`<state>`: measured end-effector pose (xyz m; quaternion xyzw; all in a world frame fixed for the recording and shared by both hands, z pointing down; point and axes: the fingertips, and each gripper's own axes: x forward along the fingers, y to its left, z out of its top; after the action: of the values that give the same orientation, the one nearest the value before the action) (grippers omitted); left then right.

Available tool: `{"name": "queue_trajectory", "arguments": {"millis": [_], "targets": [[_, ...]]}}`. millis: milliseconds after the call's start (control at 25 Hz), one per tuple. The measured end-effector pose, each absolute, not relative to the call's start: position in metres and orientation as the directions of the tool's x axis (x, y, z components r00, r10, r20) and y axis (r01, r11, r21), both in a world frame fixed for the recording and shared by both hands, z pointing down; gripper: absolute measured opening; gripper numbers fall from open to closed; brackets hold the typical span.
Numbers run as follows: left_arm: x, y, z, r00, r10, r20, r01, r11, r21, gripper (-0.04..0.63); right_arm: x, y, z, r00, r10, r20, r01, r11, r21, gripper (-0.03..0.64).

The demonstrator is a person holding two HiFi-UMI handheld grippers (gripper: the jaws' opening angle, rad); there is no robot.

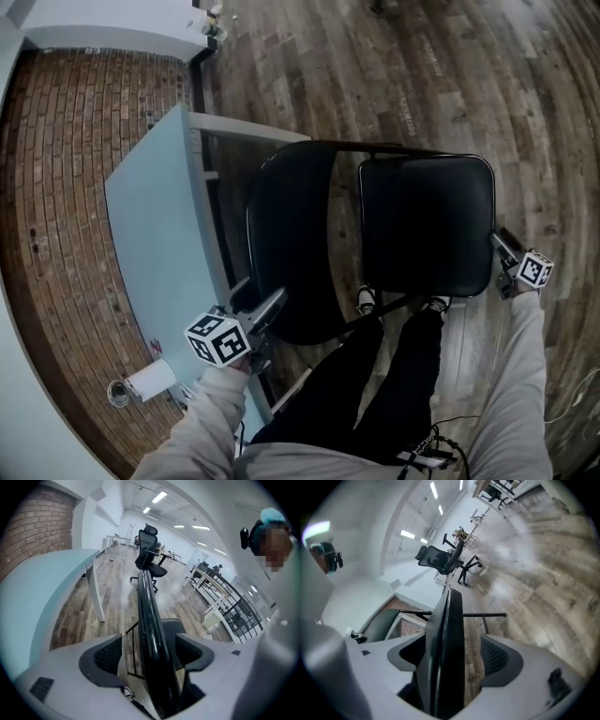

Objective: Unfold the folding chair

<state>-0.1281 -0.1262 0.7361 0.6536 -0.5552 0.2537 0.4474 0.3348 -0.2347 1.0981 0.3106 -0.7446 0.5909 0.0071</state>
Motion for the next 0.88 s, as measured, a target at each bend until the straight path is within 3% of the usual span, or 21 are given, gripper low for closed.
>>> {"name": "queue_trajectory", "arguments": {"millis": [200, 560, 760, 800, 840, 880], "targets": [[-0.152, -0.129, 0.683, 0.18, -0.54, 0.822, -0.984, -0.11, 0.143, 0.363, 0.348, -0.239, 1.001, -0.73, -0.522, 0.442, -0.598, 0.174, -0.783, 0.347], [-0.185, -0.127, 0.561, 0.218, -0.69, 0.691, -0.975, -0.114, 0.193, 0.368, 0.278, -0.244, 0.755, -0.668, -0.638, 0.384, -0.719, 0.42, -0.554, 0.345], [-0.22, -0.111, 0.5, 0.245, -0.77, 0.589, -0.962, -0.117, 0.247, 0.346, 0.258, -0.238, 0.627, -0.577, -0.728, 0.369, -0.796, 0.403, -0.451, 0.329], [-0.227, -0.105, 0.489, 0.254, -0.786, 0.563, -0.957, -0.12, 0.264, 0.295, 0.263, -0.235, 0.607, -0.538, -0.752, 0.38, -0.823, 0.373, -0.427, 0.258], [-0.233, -0.1, 0.477, 0.267, -0.803, 0.533, -0.95, -0.127, 0.284, 0.22, 0.268, -0.23, 0.588, -0.502, -0.771, 0.393, -0.846, 0.344, -0.407, 0.072], [-0.236, -0.097, 0.464, 0.282, -0.822, 0.495, -0.942, -0.14, 0.304, 0.133, 0.271, -0.226, 0.569, -0.478, -0.782, 0.401, -0.861, 0.325, -0.391, 0.008]]}}
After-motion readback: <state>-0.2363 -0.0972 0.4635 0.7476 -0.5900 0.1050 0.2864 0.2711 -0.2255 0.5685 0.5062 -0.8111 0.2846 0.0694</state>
